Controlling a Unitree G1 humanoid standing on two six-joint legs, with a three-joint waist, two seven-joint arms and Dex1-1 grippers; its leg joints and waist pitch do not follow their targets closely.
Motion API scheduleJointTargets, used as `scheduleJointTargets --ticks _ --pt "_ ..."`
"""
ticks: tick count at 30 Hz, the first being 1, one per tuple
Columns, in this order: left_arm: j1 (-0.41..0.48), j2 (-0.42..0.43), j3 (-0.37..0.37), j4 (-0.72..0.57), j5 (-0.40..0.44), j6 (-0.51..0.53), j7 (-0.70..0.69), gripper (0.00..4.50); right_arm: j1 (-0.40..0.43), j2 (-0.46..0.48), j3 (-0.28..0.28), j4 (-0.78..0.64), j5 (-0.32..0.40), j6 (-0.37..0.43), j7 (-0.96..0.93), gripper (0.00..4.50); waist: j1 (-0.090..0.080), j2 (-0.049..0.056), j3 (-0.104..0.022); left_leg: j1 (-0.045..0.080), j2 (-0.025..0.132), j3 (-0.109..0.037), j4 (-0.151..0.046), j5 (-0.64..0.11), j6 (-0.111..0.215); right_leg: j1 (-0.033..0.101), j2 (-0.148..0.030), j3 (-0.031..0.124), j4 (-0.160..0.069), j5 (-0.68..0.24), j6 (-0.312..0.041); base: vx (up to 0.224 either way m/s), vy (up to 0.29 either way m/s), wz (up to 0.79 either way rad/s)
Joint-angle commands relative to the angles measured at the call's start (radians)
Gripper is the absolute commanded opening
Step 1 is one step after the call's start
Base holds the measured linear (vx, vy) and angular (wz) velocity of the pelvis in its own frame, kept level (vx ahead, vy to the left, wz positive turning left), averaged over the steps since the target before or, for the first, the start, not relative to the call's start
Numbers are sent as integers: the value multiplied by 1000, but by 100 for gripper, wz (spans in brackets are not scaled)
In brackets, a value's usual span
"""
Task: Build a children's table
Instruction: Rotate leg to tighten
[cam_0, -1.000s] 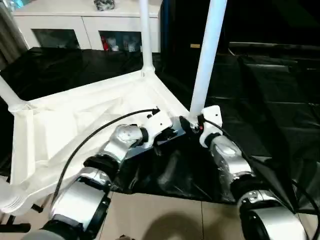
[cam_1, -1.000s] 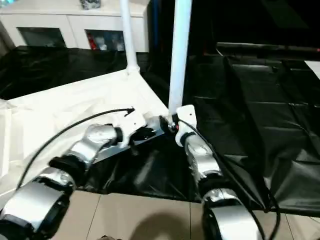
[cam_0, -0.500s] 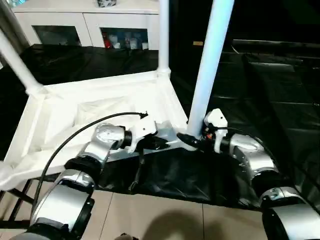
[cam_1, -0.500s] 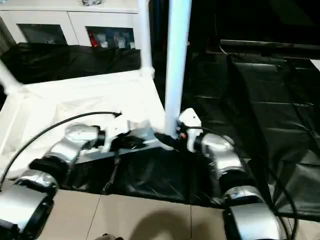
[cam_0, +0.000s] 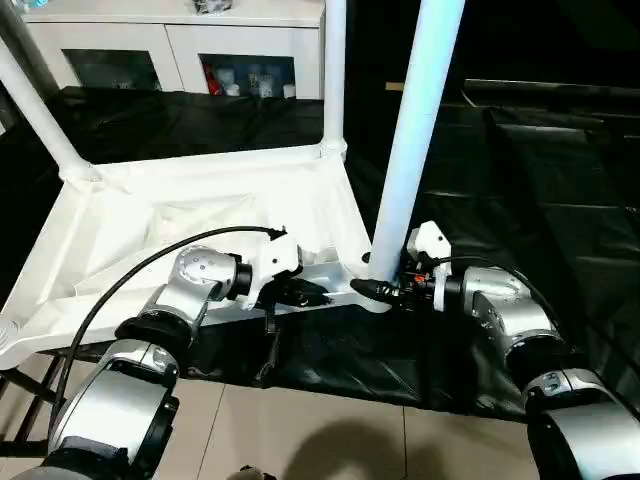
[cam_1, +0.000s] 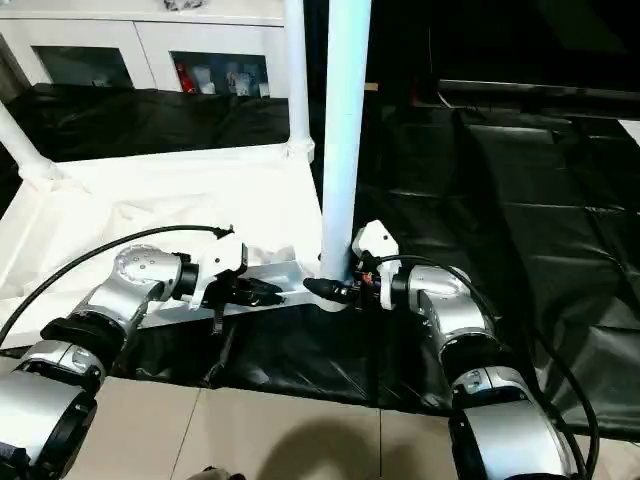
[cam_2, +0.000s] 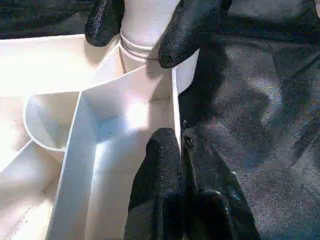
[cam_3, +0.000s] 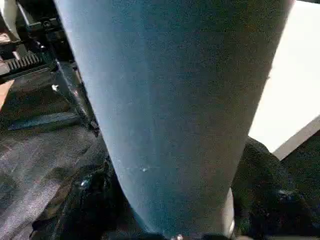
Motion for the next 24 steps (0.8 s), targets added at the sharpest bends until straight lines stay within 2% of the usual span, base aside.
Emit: scheduleJointTargets --ticks 1,2,3,4,5,6,7,8,9,11,12,16,17,18,20,24 --pt "-7 -11 -18 17 39 13 57 0 27 25 5 -7 6 17 -50 256 4 -13 -65 18 33 -11 -62 -186 103 50 -60 47 -68 -89 -278 0 0 0" --pt "-21 -35 -14 27 53 48 146 0 56 50 -1 -17 -24 7 -187 256 2 -11 -62 20 35 -11 -66 -201 83 47 -59 49 -72 -127 -267 0 0 0" --pt "-21 -35 -14 27 53 48 146 0 56 50 -1 -17 -24 7 -187 256 1 -11 -60 26 34 -12 -70 -240 62 44 -60 49 -79 -187 -256 0 0 0" --pt "-26 -45 -12 30 55 60 175 0 64 59 -4 -19 -35 3 -233 256 1 -11 -60 26 34 -12 -70 -240 62 44 -60 49 -79 -187 -256 0 0 0" --pt "-29 -56 -10 30 54 70 196 0 69 70 -13 -22 -33 10 -268 255 0 -13 -57 26 31 -13 -72 -267 45 44 -61 48 -87 -258 -235 0 0 0" --pt "-37 -92 -5 30 55 95 258 0 83 106 -39 -27 -27 29 -371 255 -1 -13 -53 32 32 -13 -75 -293 30 36 -64 52 -97 -322 -216 0 0 0" --pt "-40 -114 -4 30 55 107 290 0 87 129 -55 -25 -24 39 -436 255 -5 -15 -50 33 30 -17 -78 -323 16 35 -65 51 -103 -385 -198 0 0 0" --pt "-42 -137 -3 29 55 120 320 0 88 151 -70 -21 -19 51 -493 255 -8 -16 -47 33 29 -19 -81 -340 11 35 -64 50 -105 -413 -187 0 0 0" --pt "-43 -149 -4 29 56 125 334 0 87 161 -75 -16 -19 53 -518 255 -9 -11 -46 33 29 -22 -83 -350 5 35 -64 50 -108 -434 -178 0 0 0" --pt "-47 -202 -8 28 60 149 397 0 80 209 -95 3 -17 59 -630 254 -16 -12 -42 47 27 -26 -85 -419 -14 26 -64 48 -121 -507 -151 0 0 0" --pt "-46 -233 -14 28 66 158 431 0 63 241 -106 23 -9 63 -685 254 -19 -12 -46 45 27 -28 -88 -416 -11 30 -65 49 -123 -492 -145 0 0 0" --pt "-42 -270 -32 22 86 154 467 0 34 290 -104 40 -6 67 -742 254 -22 -13 -47 39 24 -28 -91 -400 3 31 -64 50 -124 -455 -147 0 0 0" --pt "-41 -275 -39 22 94 149 472 0 28 301 -97 37 -11 68 -749 253 -23 3 -46 41 23 -28 -91 -410 3 29 -63 51 -125 -454 -146 0 0 0" --pt "-42 -274 -42 23 99 145 474 0 27 303 -94 32 -16 67 -751 253 -27 -7 -47 40 23 -27 -92 -421 3 28 -60 52 -127 -445 -146 0 0 0" --pt "-42 -264 -48 25 108 130 471 0 29 300 -89 23 -31 60 -756 253 -27 -13 -48 38 21 -28 -92 -414 10 29 -61 56 -124 -438 -149 0 0 0" --pt "-34 -227 -51 21 118 105 458 0 50 277 -95 -9 -44 31 -767 253 -29 -14 -49 36 22 -28 -93 -406 21 29 -62 62 -123 -422 -153 0 0 0"
